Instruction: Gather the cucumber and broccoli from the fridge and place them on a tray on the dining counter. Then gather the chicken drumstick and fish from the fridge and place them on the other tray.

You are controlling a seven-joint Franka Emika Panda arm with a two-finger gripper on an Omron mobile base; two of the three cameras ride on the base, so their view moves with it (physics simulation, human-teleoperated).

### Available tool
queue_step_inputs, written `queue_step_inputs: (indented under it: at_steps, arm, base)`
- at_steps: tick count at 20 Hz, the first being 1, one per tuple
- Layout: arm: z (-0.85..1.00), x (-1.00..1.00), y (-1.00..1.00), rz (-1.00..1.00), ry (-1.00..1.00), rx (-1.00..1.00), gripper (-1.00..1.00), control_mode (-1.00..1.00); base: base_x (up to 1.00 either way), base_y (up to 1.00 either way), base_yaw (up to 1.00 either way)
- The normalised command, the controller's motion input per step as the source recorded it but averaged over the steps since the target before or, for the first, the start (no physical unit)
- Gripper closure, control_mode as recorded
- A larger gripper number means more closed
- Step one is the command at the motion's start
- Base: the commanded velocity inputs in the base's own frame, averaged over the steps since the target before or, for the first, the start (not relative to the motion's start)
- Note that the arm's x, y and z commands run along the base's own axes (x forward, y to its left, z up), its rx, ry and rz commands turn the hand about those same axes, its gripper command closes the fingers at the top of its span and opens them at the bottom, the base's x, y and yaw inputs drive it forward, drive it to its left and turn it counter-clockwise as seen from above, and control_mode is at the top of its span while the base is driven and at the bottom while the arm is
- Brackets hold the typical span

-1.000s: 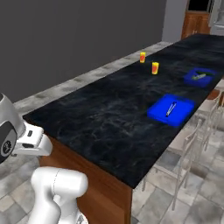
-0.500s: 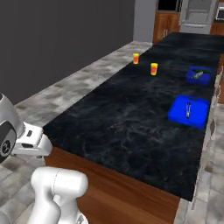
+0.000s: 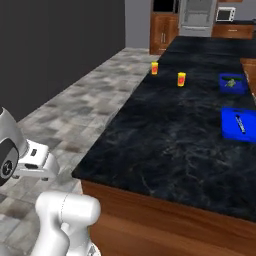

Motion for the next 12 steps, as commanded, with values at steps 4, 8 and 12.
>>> queue_step_inputs:
  at_steps: [4,8,12]
  arm:
    - [0.0,0.0,0.0,0.0,0.0,0.0,-1.0,1.0]
    - [0.0,0.0,0.0,0.0,0.0,0.0,-1.0,1.0]
    - [0.0,0.0,0.0,0.0,0.0,0.0,-1.0,1.0]
  base:
    - [0.2,1.0,-0.34]
    - [0.34,1.0,-0.35]
    - [0.45,1.0,-0.35]
